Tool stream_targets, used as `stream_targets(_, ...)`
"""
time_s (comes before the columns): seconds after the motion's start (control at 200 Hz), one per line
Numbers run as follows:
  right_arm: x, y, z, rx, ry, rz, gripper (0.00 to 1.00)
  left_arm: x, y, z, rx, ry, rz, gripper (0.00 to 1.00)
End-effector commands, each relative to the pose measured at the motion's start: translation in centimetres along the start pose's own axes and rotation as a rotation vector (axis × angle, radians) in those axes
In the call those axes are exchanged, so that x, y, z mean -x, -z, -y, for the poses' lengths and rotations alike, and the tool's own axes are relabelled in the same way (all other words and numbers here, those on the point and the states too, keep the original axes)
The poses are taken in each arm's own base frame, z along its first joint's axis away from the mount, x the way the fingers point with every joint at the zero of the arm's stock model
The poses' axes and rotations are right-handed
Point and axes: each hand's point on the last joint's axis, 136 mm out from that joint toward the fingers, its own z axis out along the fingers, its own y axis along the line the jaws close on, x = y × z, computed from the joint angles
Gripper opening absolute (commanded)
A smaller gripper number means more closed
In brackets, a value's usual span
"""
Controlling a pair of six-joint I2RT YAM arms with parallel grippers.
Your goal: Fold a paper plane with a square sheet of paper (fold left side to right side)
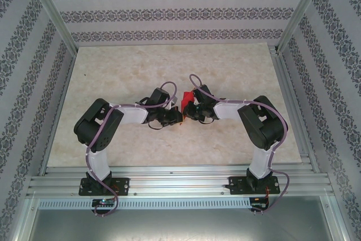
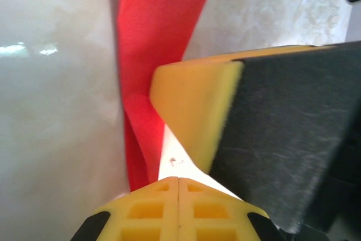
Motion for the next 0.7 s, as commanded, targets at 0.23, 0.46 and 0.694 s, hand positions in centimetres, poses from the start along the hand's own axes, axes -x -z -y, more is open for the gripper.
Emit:
stream_targets(0.23, -1.2, -1.1, 2.1, -0.057, -0.05, -0.041, 0.13, -2.6, -1.1, -5.2, 0.201, 0.083, -0.04, 0.0)
stream_targets(0.46, 1.1, 1.7, -0.1, 0.06, -0.042, 0.047, 0.13, -4.2, -1.0, -7.4, 0.261, 0.125, -0.061, 0.0)
stream_targets(0.694, 1.8, 3.0, -1.6, 0.116, -0.026, 0.073, 0.13, -4.4, -1.3, -7.4, 0.243, 0.137, -0.07, 0.0)
